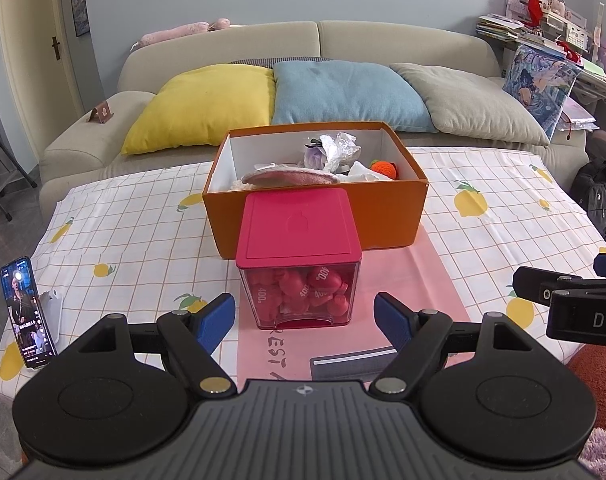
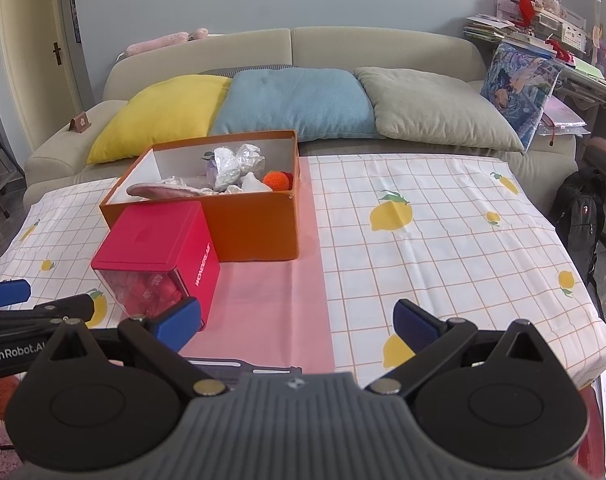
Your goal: Organize soft objects
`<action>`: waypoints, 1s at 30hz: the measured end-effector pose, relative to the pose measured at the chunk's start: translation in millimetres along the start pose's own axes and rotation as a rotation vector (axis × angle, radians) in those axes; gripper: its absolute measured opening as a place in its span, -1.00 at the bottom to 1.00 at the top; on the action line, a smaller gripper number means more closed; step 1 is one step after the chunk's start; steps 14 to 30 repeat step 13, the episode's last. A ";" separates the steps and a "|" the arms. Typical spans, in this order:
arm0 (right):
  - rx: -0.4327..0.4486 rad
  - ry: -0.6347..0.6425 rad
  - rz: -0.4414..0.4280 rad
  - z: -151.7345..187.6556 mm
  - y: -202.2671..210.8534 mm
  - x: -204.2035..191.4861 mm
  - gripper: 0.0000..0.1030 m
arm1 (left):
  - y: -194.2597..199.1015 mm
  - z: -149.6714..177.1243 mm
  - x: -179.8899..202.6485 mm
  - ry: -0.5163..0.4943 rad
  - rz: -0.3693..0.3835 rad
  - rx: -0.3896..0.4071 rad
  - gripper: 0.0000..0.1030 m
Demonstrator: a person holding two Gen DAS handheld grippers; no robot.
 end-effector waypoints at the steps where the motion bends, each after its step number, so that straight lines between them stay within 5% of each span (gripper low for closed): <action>1: 0.000 0.001 -0.001 0.2 -0.3 -0.2 0.94 | 0.0 0.0 0.0 0.000 0.001 0.000 0.80; 30: -0.005 0.004 -0.005 1.7 -1.4 -0.2 0.94 | 1.4 -1.1 -0.2 0.006 0.003 0.009 0.79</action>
Point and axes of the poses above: each gripper's, at about its wrist camera, not at the fingertips, and y roughly against the way its jaws point, x to its right, z to its underside, the point moved 9 cm from there along -y, roughly the way its jaws point
